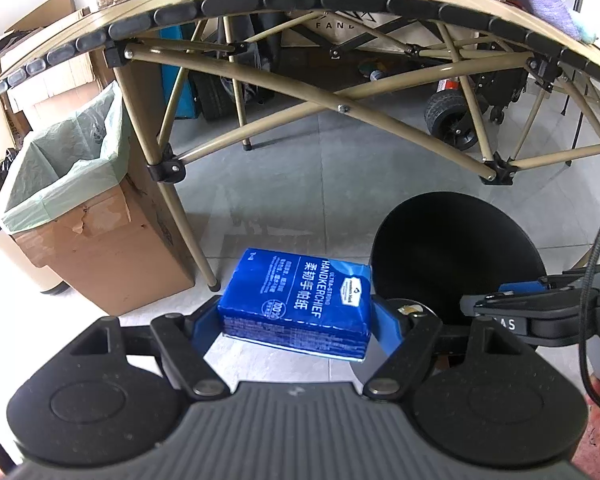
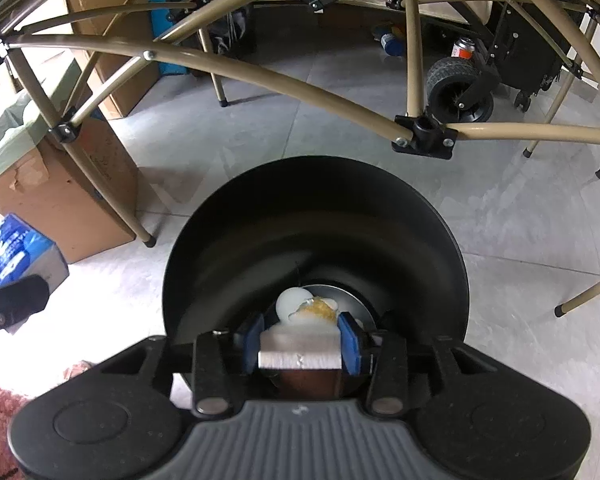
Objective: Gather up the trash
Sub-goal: 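Open the right tool to drop the white foam into the black bin, then open the left tool to drop the blue tissue pack into the bin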
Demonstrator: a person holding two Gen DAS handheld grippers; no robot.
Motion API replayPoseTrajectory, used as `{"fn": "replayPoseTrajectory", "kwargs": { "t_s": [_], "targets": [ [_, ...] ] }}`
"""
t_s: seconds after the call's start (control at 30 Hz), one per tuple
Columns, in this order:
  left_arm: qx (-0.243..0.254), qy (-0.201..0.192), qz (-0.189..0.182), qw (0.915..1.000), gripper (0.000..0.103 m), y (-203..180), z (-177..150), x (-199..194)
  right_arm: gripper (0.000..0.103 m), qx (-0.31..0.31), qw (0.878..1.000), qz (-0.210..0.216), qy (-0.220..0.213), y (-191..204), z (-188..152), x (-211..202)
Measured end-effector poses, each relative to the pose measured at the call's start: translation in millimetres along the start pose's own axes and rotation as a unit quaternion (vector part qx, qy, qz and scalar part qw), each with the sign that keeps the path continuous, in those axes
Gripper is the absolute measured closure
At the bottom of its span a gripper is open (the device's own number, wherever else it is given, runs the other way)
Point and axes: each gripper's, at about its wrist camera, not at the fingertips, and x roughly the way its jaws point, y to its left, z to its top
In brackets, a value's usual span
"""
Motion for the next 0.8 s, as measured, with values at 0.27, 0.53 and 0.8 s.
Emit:
{"fn": "replayPoseTrajectory", "kwargs": {
  "t_s": [0.27,0.53,0.8],
  "targets": [
    [-0.002,-0.001,0.000,1.0000,0.026,0.0,0.2,-0.3,0.007,0.014,1.000,0.004,-0.010,-5.8,0.0,-3.9],
    [-0.003,0.001,0.003,1.0000,0.026,-1.1,1.8,2.6,0.000,0.020,1.000,0.014,-0.014,-9.7,-1.3,-7.8],
    [0.001,0.002,-0.002,1.0000,0.026,-7.1,5.1,6.6,0.000,0.032,0.999,0.003,-0.036,-25.0,-4.4,-24.1]
  ]
}}
